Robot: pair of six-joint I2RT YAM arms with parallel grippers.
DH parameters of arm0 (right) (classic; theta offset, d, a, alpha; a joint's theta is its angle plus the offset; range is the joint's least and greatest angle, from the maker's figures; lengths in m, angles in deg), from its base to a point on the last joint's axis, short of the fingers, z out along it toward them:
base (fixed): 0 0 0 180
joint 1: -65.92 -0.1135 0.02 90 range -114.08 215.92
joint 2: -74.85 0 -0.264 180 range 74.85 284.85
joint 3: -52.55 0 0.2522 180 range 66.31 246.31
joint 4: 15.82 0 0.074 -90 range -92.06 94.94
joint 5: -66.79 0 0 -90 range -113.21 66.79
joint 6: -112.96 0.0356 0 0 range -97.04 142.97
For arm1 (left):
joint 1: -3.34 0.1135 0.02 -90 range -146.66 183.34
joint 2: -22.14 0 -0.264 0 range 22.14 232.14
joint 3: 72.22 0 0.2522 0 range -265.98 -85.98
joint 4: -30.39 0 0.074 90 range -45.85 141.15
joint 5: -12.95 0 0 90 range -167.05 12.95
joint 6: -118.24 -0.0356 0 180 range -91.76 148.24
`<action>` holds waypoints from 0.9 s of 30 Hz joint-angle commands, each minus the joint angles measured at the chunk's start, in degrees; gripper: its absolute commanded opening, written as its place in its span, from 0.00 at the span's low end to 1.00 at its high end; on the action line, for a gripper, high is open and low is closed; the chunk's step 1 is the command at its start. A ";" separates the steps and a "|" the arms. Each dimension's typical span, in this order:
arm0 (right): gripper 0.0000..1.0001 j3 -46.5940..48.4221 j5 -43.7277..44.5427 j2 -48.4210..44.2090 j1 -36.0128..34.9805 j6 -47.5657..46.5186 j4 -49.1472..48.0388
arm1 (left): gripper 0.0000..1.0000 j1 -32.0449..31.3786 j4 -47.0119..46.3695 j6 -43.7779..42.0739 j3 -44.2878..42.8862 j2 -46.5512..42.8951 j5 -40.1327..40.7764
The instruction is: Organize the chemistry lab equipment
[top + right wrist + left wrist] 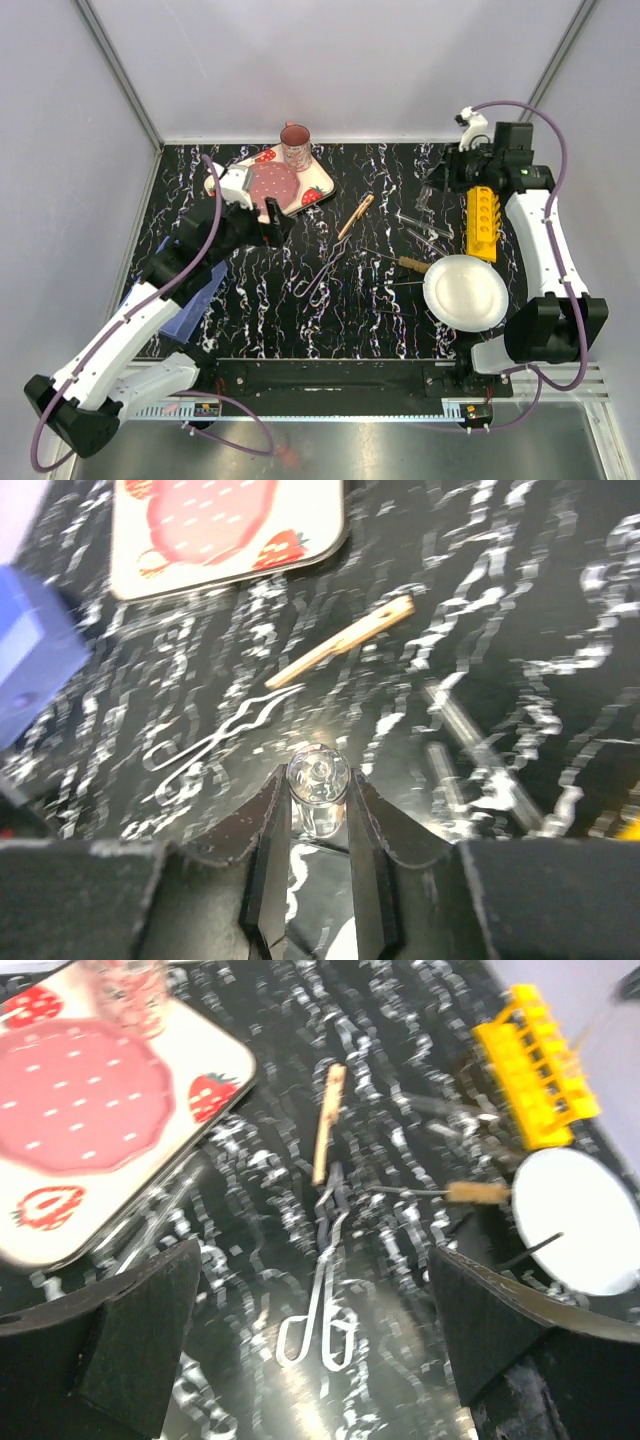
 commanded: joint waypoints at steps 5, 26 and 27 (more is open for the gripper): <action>0.25 4.43 15.72 3.34 10.33 -10.93 -5.66 | 0.99 3.82 11.61 -14.47 7.42 -5.50 4.76; 0.25 20.77 26.28 28.57 21.85 -10.24 -13.93 | 0.99 3.83 7.12 -14.91 12.28 -6.56 6.34; 0.25 21.30 25.85 28.92 21.85 -9.97 -14.02 | 0.99 3.83 7.03 -15.09 12.45 -6.65 6.34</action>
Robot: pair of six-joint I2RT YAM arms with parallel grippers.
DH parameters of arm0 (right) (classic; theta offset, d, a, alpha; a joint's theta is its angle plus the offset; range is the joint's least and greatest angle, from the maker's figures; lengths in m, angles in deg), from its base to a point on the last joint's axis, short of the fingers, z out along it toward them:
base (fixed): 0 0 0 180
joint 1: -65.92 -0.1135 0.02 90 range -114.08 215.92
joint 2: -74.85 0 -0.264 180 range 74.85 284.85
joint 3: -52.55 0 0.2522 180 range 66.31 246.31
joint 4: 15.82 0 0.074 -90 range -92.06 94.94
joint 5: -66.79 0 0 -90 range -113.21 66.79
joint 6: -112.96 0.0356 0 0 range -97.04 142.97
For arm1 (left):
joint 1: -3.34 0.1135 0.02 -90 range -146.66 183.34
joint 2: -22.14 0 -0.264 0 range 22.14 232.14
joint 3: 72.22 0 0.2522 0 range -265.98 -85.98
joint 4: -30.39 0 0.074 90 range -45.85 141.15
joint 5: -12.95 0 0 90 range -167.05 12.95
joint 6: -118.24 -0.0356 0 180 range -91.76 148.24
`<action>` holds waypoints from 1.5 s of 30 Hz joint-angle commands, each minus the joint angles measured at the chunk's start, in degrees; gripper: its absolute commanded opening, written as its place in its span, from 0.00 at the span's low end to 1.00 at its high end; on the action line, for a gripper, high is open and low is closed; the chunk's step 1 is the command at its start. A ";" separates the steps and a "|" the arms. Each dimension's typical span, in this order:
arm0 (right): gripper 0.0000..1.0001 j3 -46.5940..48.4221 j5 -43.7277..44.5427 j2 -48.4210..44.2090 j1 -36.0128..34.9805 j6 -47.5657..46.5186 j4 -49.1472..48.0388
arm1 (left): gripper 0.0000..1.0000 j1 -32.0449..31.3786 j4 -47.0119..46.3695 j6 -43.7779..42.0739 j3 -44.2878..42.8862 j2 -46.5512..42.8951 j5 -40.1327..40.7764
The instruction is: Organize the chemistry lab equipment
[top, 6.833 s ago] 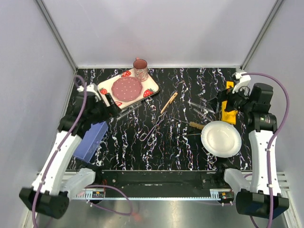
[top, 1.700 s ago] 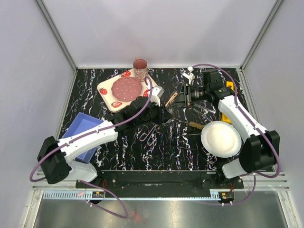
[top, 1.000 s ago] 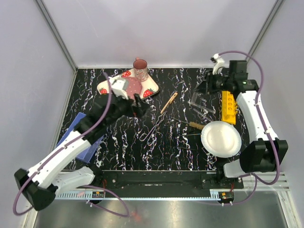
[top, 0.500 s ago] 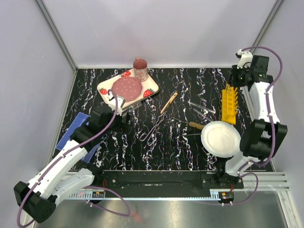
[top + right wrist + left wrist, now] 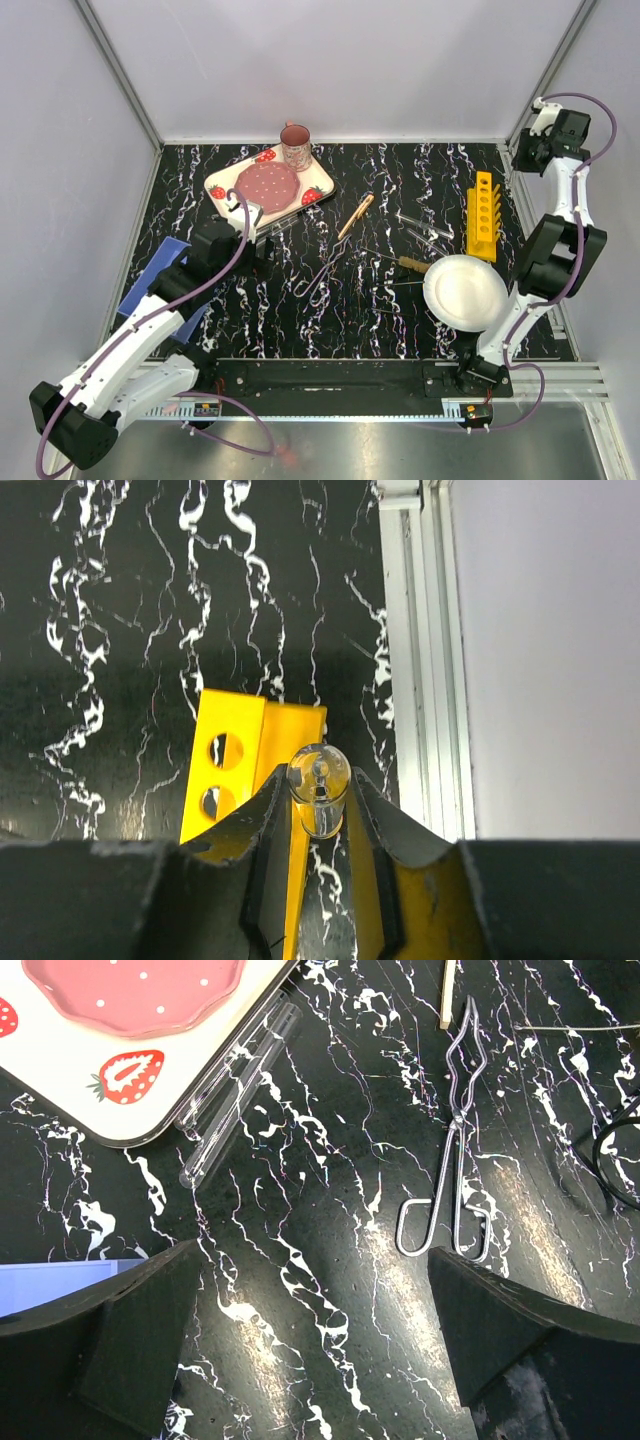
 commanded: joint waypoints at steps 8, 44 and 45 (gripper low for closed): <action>0.26 4.94 -2.87 4.51 0.10 6.40 -4.10 | 0.99 0.31 -3.61 -1.06 0.34 0.07 1.97; 0.26 8.81 -4.01 8.37 0.10 8.16 -4.54 | 0.99 0.83 -3.70 -0.97 0.26 0.86 1.09; 0.26 8.72 -3.84 8.81 0.10 7.99 -4.45 | 0.99 0.92 -3.70 -0.97 0.34 0.95 1.01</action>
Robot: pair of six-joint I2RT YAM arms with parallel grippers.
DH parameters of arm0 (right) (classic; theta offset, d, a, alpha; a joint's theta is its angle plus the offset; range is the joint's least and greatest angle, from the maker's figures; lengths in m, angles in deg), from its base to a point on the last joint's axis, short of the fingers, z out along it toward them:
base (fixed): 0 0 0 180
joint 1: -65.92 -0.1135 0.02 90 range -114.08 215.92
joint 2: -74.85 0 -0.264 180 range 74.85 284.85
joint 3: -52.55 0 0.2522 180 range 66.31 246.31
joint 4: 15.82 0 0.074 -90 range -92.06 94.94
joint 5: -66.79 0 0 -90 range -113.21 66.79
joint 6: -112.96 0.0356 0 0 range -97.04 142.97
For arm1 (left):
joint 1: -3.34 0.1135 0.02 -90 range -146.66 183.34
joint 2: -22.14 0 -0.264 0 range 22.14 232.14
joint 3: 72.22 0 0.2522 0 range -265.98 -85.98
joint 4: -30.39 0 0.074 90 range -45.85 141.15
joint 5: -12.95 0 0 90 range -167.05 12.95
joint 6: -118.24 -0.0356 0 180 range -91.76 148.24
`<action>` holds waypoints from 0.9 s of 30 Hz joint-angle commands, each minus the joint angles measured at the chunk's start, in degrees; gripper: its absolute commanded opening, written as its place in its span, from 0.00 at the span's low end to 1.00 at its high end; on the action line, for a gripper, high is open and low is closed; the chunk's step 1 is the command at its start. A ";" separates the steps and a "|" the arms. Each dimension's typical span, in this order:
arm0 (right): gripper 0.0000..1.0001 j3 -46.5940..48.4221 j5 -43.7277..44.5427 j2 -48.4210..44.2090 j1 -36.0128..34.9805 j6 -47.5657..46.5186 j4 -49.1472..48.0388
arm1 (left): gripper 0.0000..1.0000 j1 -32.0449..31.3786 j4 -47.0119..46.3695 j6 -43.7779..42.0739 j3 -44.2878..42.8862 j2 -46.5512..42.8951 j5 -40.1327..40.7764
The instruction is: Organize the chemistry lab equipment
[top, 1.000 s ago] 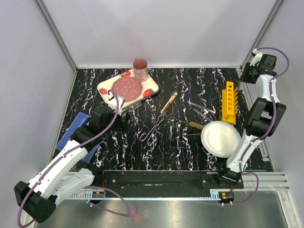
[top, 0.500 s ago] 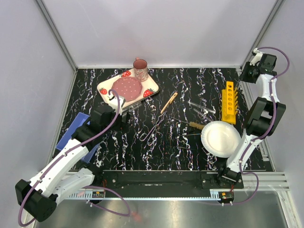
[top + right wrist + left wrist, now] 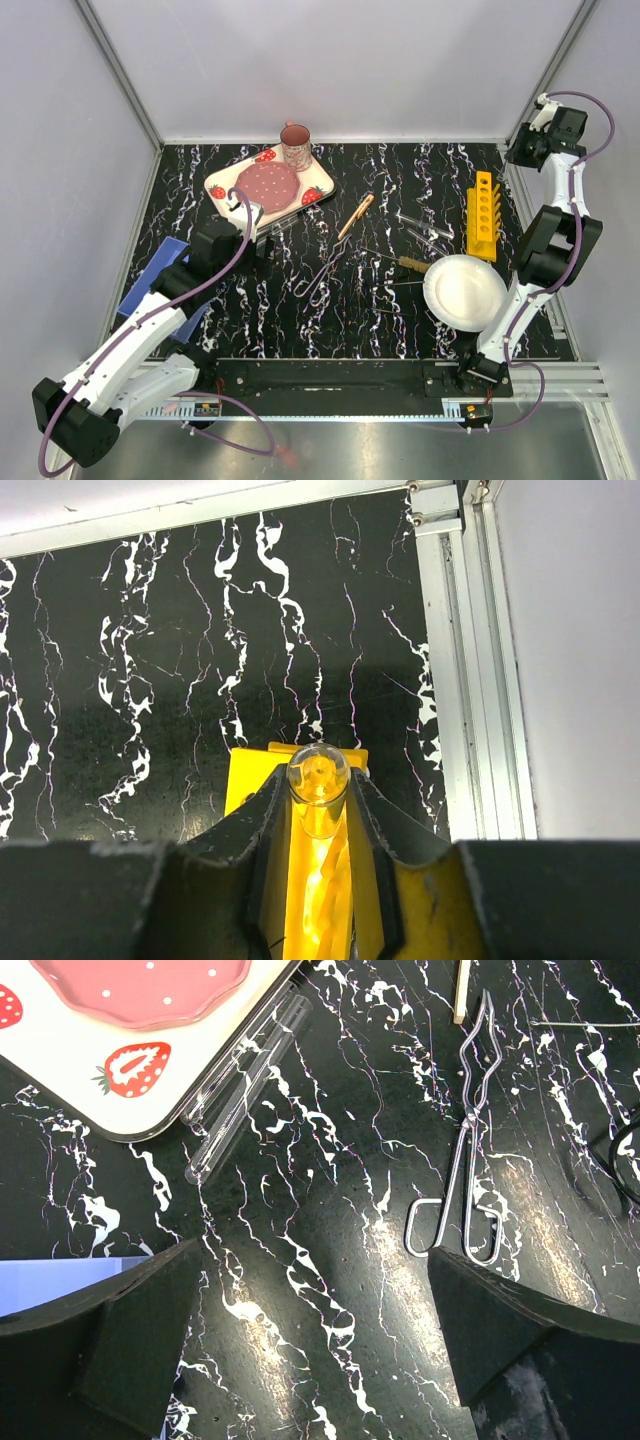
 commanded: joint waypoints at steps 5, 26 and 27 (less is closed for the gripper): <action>0.26 0.78 0.03 2.30 0.10 -1.04 -1.85 | 0.99 0.35 -2.98 -0.79 -0.16 -0.01 0.39; 0.30 -6.42 3.28 0.20 0.10 -0.61 -3.17 | 0.99 0.71 -2.89 -0.71 -0.07 -0.71 -0.14; 0.30 -6.69 3.11 -0.15 0.10 -0.61 -3.34 | 0.99 0.71 -2.98 -0.71 -0.07 -0.63 -0.14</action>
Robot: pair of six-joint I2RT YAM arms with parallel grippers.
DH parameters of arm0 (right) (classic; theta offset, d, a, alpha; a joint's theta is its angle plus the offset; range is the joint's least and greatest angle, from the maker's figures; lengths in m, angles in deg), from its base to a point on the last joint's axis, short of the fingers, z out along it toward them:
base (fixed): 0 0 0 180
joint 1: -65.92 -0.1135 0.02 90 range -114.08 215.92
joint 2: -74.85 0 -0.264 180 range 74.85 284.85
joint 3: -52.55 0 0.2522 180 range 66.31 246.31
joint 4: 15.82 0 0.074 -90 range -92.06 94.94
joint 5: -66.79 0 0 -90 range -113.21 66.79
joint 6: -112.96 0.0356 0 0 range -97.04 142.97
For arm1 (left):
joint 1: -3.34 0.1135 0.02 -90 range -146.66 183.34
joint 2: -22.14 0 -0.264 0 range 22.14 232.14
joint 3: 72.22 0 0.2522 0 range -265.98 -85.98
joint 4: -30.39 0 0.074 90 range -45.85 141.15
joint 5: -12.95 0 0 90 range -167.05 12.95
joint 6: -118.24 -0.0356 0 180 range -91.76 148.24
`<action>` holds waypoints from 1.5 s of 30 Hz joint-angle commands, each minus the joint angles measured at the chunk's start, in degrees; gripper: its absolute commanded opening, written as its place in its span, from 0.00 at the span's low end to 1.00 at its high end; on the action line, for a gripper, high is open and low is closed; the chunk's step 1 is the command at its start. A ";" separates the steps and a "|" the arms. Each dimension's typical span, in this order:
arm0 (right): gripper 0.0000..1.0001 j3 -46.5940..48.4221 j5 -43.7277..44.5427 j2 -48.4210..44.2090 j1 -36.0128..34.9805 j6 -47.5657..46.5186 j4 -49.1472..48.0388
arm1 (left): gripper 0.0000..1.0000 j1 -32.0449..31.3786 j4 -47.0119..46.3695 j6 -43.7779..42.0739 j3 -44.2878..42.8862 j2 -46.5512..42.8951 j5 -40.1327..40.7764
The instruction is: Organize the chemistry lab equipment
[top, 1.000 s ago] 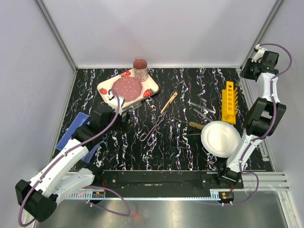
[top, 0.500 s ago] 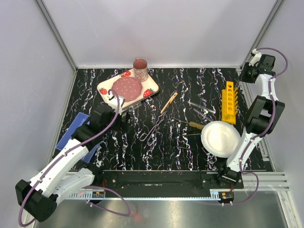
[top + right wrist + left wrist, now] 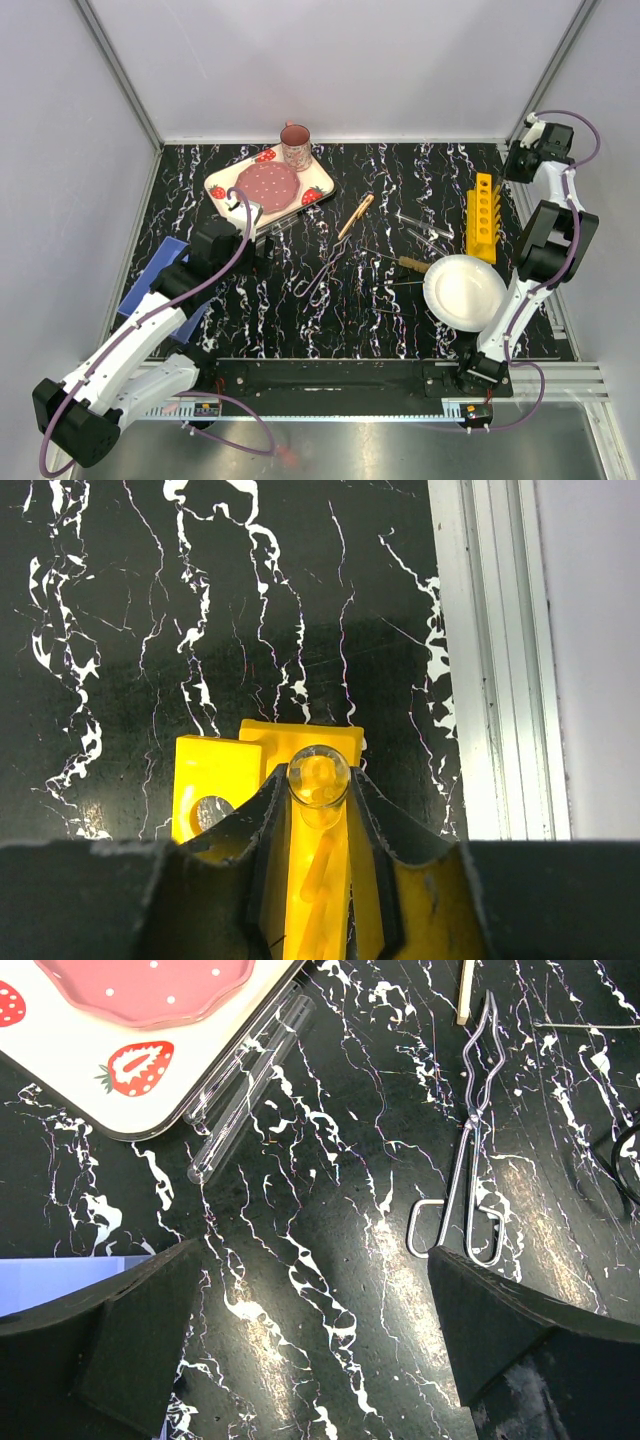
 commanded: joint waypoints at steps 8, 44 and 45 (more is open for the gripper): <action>0.40 -3.86 0.76 -4.93 0.10 -0.17 -1.88 | 0.99 0.58 -3.15 -0.53 0.02 -1.26 -0.57; 1.00 -54.40 -63.75 -53.71 -1.30 15.83 -23.94 | 0.98 5.06 12.49 1.85 -18.96 32.55 0.99; 1.00 -54.31 -63.75 -53.53 -1.30 15.31 -23.59 | 0.97 5.06 12.66 0.63 -19.58 33.97 1.79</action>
